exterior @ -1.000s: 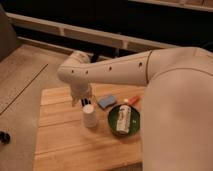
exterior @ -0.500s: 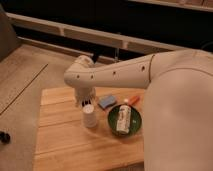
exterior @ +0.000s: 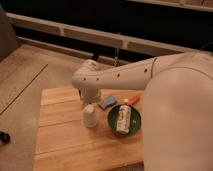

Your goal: Place the ceramic cup over the eraser

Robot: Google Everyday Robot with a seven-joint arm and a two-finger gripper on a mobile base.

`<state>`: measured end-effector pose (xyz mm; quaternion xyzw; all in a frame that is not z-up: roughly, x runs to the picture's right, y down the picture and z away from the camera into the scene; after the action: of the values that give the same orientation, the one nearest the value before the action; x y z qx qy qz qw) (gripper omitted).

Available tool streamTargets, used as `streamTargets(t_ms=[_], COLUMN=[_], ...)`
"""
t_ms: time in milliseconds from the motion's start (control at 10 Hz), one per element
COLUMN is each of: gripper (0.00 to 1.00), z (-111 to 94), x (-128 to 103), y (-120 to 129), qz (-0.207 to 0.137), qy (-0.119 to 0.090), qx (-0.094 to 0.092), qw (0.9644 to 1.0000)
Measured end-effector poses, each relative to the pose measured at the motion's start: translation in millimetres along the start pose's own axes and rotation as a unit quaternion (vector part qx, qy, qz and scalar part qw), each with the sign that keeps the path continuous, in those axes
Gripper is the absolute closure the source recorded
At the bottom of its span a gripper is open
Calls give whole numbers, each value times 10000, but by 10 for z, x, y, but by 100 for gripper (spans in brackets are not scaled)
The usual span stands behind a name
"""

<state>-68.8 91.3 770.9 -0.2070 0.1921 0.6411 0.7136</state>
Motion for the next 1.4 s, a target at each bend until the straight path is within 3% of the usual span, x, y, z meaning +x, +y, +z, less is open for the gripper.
streamTargets(t_ms=[300,800,1200,1400], gripper=[35,35,35,35], z=[109,363,469,526], x=[3,112,-69,-69], y=[155,138,282,310], qz=[-81,-56,-136,-111], qy=[83,414,401,489], qx=[-96,3,-212,-296], qw=[9999,9991,9989,9983])
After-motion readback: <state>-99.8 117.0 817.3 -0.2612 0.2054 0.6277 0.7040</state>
